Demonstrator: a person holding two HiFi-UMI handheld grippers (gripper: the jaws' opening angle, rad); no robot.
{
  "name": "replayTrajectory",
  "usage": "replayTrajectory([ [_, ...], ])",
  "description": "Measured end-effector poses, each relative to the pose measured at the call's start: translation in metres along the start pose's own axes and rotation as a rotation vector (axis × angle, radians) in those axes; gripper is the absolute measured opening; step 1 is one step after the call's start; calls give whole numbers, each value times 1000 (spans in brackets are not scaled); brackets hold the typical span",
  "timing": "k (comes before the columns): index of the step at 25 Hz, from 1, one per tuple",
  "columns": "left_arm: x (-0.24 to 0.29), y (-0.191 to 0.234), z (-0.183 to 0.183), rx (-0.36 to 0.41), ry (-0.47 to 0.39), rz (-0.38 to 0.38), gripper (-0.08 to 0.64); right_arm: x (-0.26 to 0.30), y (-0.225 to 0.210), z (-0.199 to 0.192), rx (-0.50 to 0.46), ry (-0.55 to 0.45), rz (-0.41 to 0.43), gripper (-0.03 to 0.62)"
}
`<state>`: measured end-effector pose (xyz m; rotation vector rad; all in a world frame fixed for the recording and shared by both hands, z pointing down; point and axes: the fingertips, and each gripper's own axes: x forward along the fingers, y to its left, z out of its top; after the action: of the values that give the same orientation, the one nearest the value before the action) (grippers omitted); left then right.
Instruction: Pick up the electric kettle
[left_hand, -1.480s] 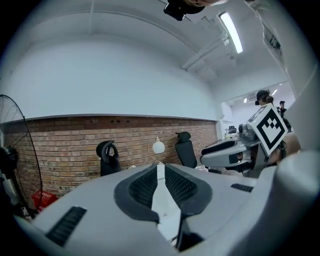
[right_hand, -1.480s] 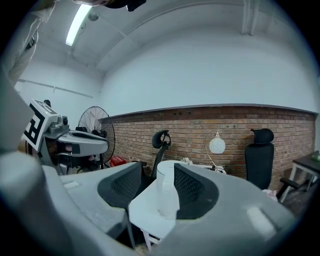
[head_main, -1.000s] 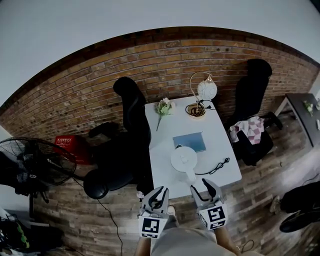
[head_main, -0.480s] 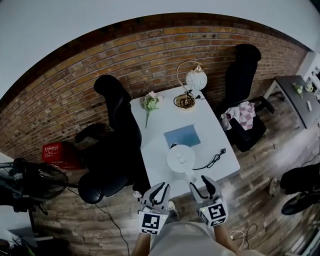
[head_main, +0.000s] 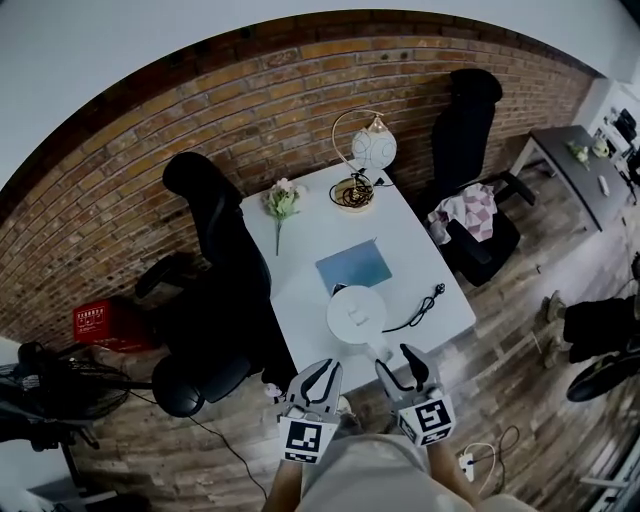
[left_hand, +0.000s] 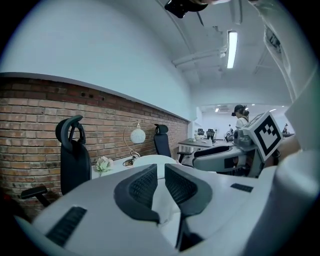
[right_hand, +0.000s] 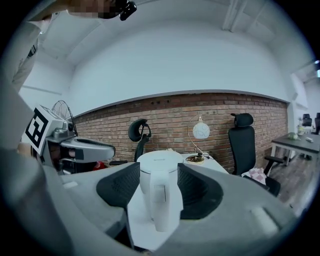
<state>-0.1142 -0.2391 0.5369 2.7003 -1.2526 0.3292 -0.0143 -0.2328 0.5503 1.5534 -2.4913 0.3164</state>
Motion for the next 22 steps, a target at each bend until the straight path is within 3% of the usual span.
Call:
replayTrajectory([
  [14,21,3,-27,-38,46,-16,48,15,-5,-27,-27,88,-22,238],
  [22,23,1,-36,-40,84,35,48,23,-7,-42,-9,107,37,241],
])
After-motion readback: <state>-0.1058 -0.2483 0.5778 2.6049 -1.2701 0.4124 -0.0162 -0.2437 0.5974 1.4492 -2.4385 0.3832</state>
